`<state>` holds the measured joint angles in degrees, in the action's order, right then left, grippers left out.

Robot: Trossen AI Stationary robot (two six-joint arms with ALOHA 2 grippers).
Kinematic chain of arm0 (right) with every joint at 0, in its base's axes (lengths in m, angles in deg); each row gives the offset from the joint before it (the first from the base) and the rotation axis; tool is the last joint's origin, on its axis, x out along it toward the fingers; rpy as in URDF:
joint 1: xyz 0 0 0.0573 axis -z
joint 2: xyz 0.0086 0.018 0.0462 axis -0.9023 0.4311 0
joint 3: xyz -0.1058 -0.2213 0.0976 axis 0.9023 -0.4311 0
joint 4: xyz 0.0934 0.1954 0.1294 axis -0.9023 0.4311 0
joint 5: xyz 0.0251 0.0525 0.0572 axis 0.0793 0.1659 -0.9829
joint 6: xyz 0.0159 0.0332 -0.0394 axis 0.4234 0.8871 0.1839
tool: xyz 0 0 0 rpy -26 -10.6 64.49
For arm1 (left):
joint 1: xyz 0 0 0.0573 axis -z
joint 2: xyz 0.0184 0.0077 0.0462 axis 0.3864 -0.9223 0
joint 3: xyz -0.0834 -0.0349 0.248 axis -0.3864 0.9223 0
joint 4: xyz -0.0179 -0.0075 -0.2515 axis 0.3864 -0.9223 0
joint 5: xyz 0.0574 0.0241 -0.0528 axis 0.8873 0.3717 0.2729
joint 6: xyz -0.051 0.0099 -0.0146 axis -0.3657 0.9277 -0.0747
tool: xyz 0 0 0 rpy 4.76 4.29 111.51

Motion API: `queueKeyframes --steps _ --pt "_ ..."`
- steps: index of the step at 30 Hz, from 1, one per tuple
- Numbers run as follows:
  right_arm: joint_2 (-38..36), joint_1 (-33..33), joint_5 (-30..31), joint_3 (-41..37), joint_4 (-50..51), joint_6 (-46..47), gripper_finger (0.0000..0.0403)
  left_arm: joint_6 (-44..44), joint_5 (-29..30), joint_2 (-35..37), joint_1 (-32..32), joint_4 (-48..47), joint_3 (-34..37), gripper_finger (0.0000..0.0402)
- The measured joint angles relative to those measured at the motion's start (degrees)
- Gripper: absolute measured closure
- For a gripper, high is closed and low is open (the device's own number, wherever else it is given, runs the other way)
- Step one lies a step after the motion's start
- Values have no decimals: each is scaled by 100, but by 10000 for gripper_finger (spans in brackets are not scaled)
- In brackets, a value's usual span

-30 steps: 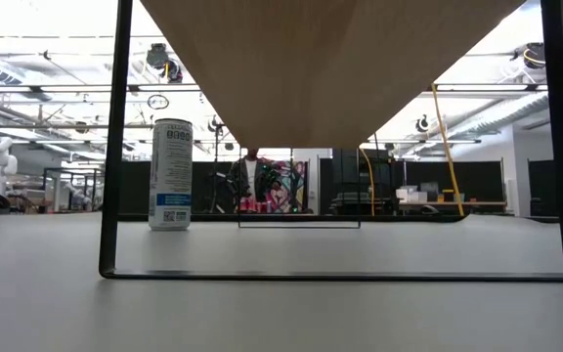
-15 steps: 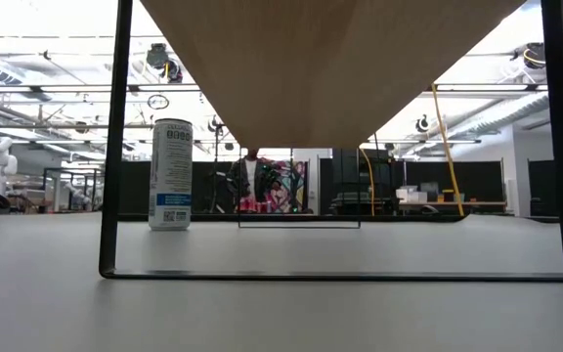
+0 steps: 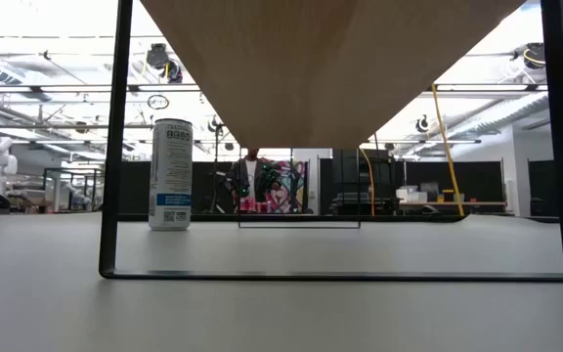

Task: Place canned beverage on shelf
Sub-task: Put the top right white soda can on the shelf aligned with the other white soda can

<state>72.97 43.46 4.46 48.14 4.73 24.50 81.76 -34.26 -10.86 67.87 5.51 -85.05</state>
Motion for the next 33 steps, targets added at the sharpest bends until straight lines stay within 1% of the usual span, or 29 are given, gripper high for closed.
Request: queueKeyframes --steps 3,6,10,15,22,27,29,33 --pt "7 -44 132 -12 37 -327 212 -1 0 0 0 -4 0 6" --pt "7 -86 251 -15 55 -447 211 -36 0 0 0 -20 1 6" --pt "4 -136 275 124 199 -496 211 -328 -2 0 0 -295 37 6" --pt "-4 -263 285 156 60 -743 211 -758 -21 -4 2 -664 39 6" --pt "-7 -312 319 159 -22 -256 211 -763 -272 -16 35 -531 39 6" --pt "-7 -310 328 161 -203 -1 211 -757 -563 -348 -43 -172 39 6" --pt "-9 -312 325 162 -273 40 211 -763 -554 -451 -89 -19 39 6" --pt "-11 -312 323 163 -325 119 211 -754 -282 -596 -129 227 39 6"
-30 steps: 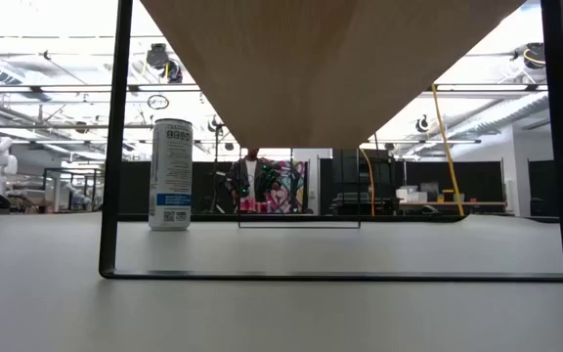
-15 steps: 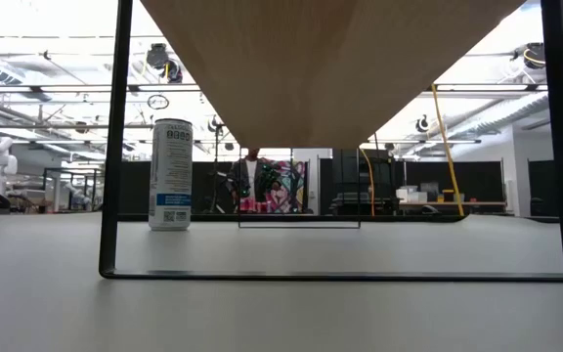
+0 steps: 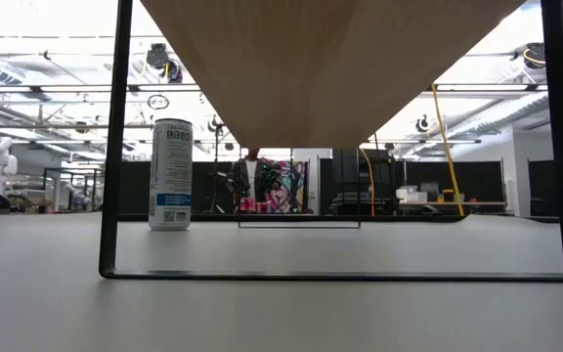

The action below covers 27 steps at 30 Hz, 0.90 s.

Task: Place canned beverage on shelf
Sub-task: Put the top right white soda can on the shelf aligned with the other white soda can

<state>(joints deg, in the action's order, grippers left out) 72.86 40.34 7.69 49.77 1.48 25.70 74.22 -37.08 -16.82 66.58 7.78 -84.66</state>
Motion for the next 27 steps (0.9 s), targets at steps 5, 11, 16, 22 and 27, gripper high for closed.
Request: queueKeyframes --steps 5,11,16,22,27 --pt "4 0 -14 0 0 114 211 -9 -12 -39 -88 240 -2 6" --pt "9 0 -12 4 0 119 211 6 -64 -211 -273 634 -4 6" --pt "9 0 -5 7 0 119 211 0 -89 -354 -340 742 -20 22" --pt "11 0 -2 7 2 119 211 0 -171 -385 -341 752 -79 92" --pt "11 0 3 7 2 158 211 37 -189 -385 -338 708 -79 153"
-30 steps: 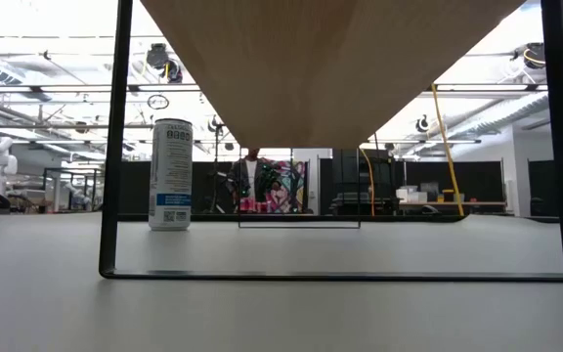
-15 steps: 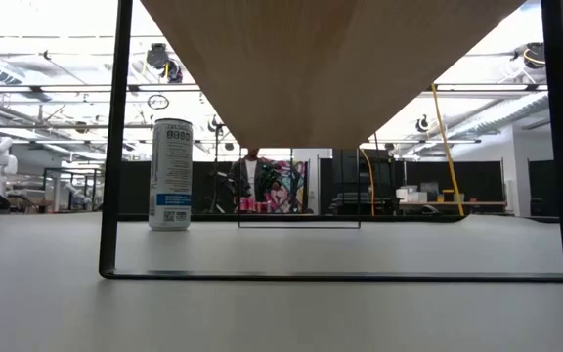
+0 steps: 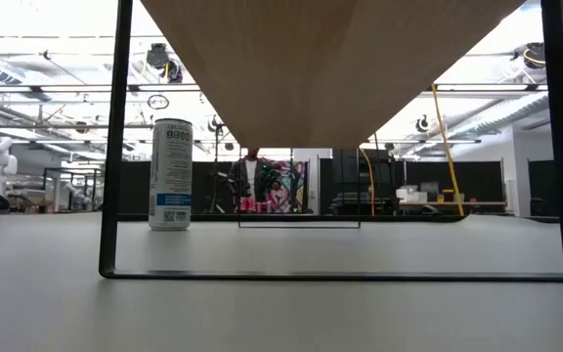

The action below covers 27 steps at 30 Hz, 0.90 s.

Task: Place canned beverage on shelf
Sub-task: Put the top right white soda can on the shelf aligned with the other white soda can

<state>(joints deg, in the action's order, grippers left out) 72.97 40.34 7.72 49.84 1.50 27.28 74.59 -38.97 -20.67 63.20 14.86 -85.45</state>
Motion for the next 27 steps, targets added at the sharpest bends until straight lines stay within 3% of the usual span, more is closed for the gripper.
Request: queueKeyframes --steps 4,9,20,27 --pt "2 0 -1 0 13 -3 211 0 2 0 0 -28 0 174" --pt "4 0 -3 2 90 -26 206 -4 2 0 2 -37 0 168" --pt "-85 -44 256 10 399 -145 101 -85 15 -4 122 -30 7 170" --pt "-398 -313 705 10 757 -310 86 -191 29 -63 70 444 323 171"
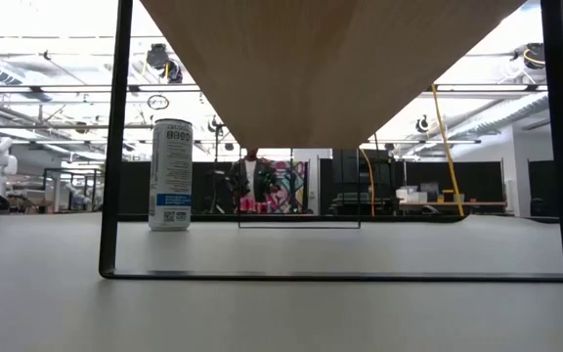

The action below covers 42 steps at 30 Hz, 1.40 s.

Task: Place canned beverage on shelf
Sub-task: Put the top right white soda can on the shelf aligned with the other white soda can

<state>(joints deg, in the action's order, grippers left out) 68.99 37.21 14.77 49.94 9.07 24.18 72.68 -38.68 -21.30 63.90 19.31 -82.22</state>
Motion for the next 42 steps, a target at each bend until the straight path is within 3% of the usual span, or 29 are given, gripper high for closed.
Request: queueKeyframes --steps 11,16,25,35,42 --pt "-512 -822 399 0 731 0 85 456 -1 -749 -146 1821 261 170" --pt "-634 -1228 1253 -4 1156 129 85 607 2 -978 -171 2181 261 170" --pt "-662 -1677 1956 -7 1314 267 85 602 59 -990 -232 2025 261 170" --pt "-662 -1713 2000 -9 1341 312 85 146 254 -964 -269 1536 248 168" --pt "-662 -1711 2000 -9 1339 320 85 155 435 -995 -245 1449 267 108"
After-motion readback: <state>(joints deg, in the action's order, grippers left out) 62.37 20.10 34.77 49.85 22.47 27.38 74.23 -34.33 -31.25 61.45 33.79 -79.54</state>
